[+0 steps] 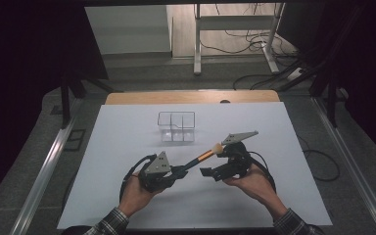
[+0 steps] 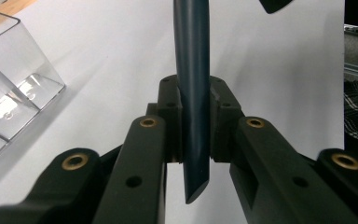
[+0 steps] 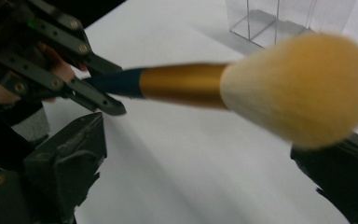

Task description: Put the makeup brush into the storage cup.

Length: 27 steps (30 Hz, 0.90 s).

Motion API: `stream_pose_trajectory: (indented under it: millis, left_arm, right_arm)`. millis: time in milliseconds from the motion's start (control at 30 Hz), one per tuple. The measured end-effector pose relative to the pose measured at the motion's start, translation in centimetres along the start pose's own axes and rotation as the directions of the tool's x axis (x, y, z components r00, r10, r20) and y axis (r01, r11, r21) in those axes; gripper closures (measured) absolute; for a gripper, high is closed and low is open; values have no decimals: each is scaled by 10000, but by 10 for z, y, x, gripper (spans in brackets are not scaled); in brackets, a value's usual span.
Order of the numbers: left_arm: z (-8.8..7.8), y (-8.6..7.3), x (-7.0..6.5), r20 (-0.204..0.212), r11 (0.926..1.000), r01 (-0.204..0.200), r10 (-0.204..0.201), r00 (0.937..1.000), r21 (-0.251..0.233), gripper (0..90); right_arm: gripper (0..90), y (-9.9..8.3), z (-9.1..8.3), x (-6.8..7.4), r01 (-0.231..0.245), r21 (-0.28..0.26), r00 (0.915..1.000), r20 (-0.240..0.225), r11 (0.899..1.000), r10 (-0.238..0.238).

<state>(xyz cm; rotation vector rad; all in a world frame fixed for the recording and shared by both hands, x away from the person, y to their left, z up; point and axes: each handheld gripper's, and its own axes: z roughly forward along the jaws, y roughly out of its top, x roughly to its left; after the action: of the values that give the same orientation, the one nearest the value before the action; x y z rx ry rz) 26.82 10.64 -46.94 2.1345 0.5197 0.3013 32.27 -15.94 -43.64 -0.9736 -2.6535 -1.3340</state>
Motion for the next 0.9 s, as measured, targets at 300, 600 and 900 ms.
stream_pose_trajectory:
  millis: [300, 600, 900]
  left_arm:
    - [2, 0, -1, 45, 10000, -58, 58, 10000, -52, 787]
    - [7, -1, -2, 79, 9997, -137, 136, 9999, 182, 786]
    - [12, -2, 1, 222, 9971, -236, 221, 9995, 720, 775]
  right_arm:
    - [141, 3, 2, 0, -304, -369, 9993, -238, 9989, 296]
    - [470, 2, 1, -7, -1479, -783, 9836, -1153, 9859, 1384]
    - [717, -2, 0, -16, -3453, -817, 8944, -3305, 9349, 3015]
